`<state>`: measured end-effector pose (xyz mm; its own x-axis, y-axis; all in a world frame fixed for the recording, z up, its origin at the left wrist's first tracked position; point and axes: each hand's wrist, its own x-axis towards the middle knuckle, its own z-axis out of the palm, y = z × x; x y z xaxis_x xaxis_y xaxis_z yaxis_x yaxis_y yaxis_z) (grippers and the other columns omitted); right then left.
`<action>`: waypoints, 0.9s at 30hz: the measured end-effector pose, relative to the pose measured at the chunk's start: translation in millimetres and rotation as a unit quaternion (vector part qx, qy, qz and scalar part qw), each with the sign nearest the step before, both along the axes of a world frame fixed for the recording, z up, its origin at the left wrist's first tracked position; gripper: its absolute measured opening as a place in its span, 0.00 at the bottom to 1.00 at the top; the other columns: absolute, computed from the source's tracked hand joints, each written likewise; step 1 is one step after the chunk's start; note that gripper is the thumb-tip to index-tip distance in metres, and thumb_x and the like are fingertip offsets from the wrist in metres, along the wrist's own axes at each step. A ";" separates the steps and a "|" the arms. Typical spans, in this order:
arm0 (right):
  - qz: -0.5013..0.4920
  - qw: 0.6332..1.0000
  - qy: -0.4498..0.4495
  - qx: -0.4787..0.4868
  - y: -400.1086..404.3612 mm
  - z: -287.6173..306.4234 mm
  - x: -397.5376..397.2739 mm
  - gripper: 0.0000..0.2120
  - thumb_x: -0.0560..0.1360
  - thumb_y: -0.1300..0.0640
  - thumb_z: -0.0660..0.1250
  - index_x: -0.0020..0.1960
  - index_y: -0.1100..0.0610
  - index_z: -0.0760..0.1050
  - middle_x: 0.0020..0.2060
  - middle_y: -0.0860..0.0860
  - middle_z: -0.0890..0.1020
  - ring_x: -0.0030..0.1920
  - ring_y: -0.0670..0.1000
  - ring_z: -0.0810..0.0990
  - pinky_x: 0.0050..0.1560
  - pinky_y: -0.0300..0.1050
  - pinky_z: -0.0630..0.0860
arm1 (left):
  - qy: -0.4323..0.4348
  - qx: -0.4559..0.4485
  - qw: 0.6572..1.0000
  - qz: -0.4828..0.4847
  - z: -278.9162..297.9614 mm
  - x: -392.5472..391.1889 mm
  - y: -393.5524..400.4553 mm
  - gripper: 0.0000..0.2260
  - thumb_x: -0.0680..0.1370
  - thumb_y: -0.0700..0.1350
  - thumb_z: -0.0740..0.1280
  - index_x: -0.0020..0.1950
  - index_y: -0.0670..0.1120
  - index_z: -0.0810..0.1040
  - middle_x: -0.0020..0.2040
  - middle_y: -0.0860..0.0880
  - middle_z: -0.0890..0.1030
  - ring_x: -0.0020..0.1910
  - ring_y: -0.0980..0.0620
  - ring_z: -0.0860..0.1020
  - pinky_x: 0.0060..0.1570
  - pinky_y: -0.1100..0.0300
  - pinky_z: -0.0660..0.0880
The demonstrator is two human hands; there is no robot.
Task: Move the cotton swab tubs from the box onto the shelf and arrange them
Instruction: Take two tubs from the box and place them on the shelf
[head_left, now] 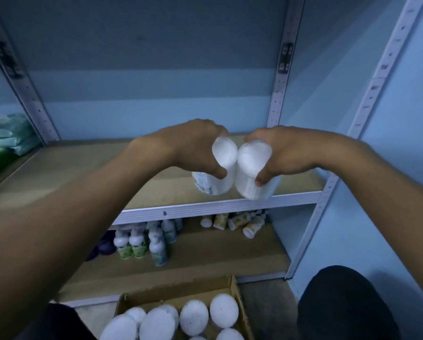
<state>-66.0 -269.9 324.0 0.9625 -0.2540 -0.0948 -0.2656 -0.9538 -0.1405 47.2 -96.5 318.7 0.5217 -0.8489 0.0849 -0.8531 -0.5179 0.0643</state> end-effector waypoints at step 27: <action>-0.117 0.986 0.092 0.078 -131.7 -52.6 63.1 0.45 0.66 0.45 0.79 0.77 0.45 0.61 0.71 0.48 0.68 0.61 0.55 0.75 0.49 0.46 0.80 | 0.086 0.062 0.994 0.014 -64.6 61.7 -150.1 0.38 0.69 0.61 0.74 0.74 0.49 0.68 0.70 0.48 0.72 0.67 0.47 0.73 0.64 0.52 0.72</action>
